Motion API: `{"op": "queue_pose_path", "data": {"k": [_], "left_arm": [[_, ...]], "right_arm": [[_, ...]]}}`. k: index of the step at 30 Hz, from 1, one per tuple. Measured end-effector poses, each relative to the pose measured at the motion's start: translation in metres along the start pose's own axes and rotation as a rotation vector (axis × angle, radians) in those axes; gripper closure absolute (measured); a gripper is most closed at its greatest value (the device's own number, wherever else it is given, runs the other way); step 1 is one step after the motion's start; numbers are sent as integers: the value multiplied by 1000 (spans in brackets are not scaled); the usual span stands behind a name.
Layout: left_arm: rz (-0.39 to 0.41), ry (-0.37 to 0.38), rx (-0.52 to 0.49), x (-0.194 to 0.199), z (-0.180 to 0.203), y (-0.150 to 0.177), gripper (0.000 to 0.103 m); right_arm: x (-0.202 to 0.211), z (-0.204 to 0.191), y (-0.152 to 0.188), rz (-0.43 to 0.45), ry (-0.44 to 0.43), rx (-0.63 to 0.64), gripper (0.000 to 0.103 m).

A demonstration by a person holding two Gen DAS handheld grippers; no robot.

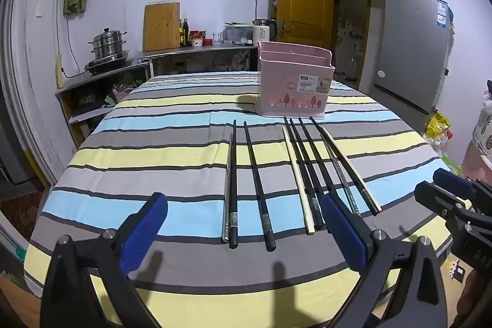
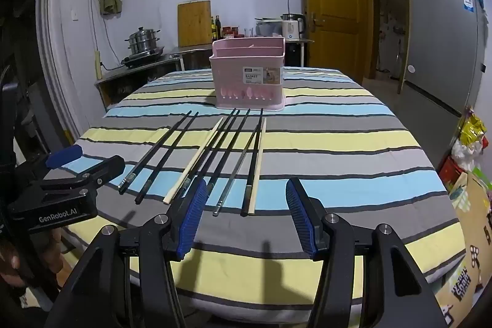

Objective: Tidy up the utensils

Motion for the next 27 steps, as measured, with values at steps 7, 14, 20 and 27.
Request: {"op": "queue_pose_path", "data": {"k": [7,14,20,27], "left_arm": [[-4,2,2,0,1,0,1],[-5,4,7,9,-1,0,1],[-9,8,2,9,-1,0,1],[-5,5,5,8,0,0,1]], "right_arm": [[1,-2,1,4,-1,2,48],[3,0,-5,3,1,11,48],[7,-4,-3,16,11,16,48],[7,-6,-3,18,11,20,48]]}}
Point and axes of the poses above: each gripper's, at about its wrist camera, not at the fingertips, and x roughly against the way its jaws point, z to its right, y to its underside, the point moved 10 cm from there along -x, roughly the way its jaws point, and after that the axes turned 15 degrees about y, right-handed, at the moved point
